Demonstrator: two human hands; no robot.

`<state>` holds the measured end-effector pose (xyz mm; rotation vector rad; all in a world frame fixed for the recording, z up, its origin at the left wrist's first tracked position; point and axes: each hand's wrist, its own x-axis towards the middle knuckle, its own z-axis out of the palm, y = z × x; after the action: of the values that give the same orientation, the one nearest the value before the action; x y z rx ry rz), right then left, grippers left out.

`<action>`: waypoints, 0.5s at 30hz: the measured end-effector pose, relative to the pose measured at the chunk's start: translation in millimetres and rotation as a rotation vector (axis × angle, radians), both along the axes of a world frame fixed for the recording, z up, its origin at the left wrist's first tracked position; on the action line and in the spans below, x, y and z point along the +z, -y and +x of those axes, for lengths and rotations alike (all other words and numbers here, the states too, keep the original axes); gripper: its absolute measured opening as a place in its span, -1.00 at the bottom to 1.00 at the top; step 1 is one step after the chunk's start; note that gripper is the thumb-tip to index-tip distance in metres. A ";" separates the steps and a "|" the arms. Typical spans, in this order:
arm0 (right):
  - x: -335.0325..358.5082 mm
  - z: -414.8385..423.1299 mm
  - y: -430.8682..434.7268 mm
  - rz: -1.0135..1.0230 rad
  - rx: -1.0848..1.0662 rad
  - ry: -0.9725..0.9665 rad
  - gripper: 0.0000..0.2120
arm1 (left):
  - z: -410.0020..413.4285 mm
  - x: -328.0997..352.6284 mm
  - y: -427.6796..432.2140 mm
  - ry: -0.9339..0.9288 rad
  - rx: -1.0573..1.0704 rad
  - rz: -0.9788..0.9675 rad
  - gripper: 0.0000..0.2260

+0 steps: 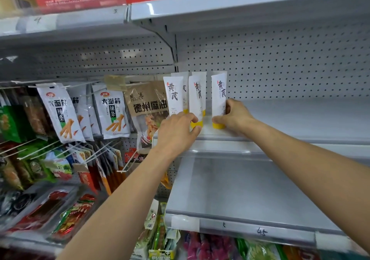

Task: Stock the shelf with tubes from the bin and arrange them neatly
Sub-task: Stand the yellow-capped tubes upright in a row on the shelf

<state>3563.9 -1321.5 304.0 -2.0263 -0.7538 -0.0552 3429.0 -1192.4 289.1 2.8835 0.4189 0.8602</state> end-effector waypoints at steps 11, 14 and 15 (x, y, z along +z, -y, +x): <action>-1.6 4.2 4.8 -0.129 -0.006 -0.017 -0.58 | 1.0 4.1 10.0 -0.002 0.063 -0.027 -0.71; -2.4 -6.4 18.6 -0.217 -0.088 0.069 -0.50 | -10.6 4.3 14.4 0.056 0.077 -0.003 -0.72; -3.9 -13.5 25.2 -0.232 -0.120 0.155 -0.54 | -16.4 2.9 17.7 0.096 0.075 0.002 -0.73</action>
<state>3550.5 -1346.7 300.0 -2.3075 -0.7629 -0.2045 3412.6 -1210.1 292.0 2.8298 0.5195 1.0056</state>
